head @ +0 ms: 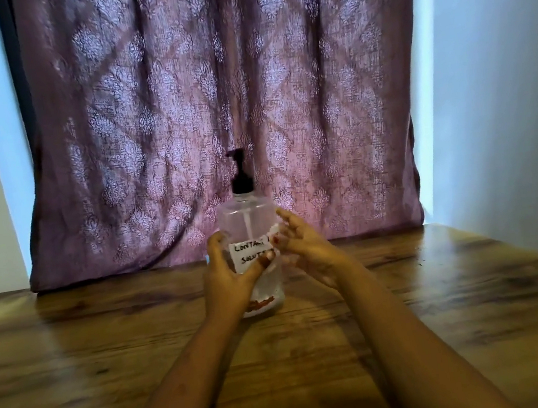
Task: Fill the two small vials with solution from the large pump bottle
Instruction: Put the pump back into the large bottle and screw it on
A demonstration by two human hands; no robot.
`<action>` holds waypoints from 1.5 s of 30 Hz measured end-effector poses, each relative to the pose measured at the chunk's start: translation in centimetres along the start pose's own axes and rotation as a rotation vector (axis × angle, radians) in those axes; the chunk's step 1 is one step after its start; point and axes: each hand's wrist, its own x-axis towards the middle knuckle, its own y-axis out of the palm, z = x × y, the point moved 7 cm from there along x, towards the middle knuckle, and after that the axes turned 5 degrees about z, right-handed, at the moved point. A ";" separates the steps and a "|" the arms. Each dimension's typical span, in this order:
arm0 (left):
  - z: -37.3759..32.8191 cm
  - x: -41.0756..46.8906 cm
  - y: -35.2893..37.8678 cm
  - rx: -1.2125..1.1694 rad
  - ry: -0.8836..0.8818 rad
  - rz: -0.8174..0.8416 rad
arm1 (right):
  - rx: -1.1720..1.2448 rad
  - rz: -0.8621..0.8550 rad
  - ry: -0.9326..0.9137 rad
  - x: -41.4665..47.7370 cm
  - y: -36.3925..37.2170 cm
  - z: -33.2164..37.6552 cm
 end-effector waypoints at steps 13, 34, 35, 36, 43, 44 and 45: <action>0.3 -0.2 1.5 -0.183 -0.114 0.135 | -0.377 -0.381 -0.024 -0.9 -5.1 -0.6; 3.0 0.4 -1.0 0.267 -0.172 0.014 | -0.703 -0.936 0.171 -4.5 -11.3 -2.7; 3.4 0.6 -1.5 0.298 -0.182 -0.003 | -0.753 -0.991 0.142 -4.7 -10.7 -2.0; 3.9 0.8 -1.9 0.320 -0.196 -0.028 | -0.809 -1.056 0.062 -5.0 -10.1 -0.9; 8.3 1.5 -4.0 0.360 -0.391 -0.154 | -0.726 -0.662 -0.336 0.0 -2.1 0.5; 9.1 1.9 -3.8 0.369 -0.395 -0.139 | -0.723 -0.541 -0.205 1.3 -1.4 -1.0; 10.1 2.3 -3.8 0.372 -0.400 -0.114 | -0.697 -0.410 -0.070 2.4 -0.5 -2.6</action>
